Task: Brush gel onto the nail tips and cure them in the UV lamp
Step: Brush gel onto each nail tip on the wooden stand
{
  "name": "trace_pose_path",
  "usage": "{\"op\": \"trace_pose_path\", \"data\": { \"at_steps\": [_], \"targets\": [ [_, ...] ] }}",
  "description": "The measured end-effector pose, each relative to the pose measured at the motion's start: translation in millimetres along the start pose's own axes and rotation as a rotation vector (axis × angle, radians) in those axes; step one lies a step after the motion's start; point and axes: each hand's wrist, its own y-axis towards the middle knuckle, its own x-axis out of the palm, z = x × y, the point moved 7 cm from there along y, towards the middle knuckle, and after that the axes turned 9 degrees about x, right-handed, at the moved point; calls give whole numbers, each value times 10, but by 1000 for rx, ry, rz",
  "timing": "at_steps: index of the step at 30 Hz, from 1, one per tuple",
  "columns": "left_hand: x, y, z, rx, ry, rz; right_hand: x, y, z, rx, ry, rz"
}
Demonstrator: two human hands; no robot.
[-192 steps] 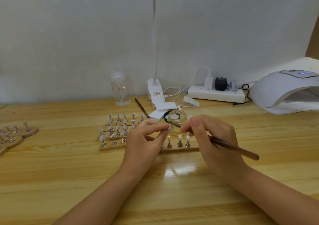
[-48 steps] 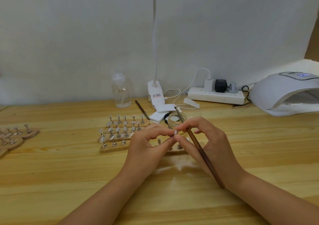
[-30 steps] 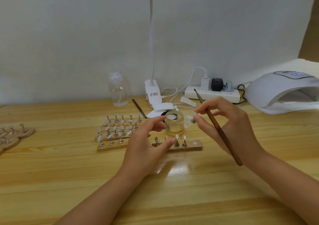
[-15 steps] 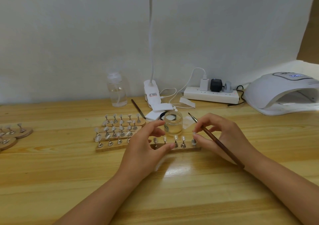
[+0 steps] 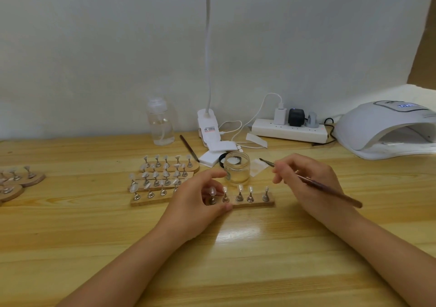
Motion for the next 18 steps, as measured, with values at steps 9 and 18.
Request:
{"op": "trace_pose_path", "data": {
  "at_steps": [9,18],
  "targets": [
    [-53,-3,117,151,132,88,149,-125,-123,-21,286,31],
    [-54,3,116,145,139,103,279,-147,-101,-3,222,-28]
  ]
}}
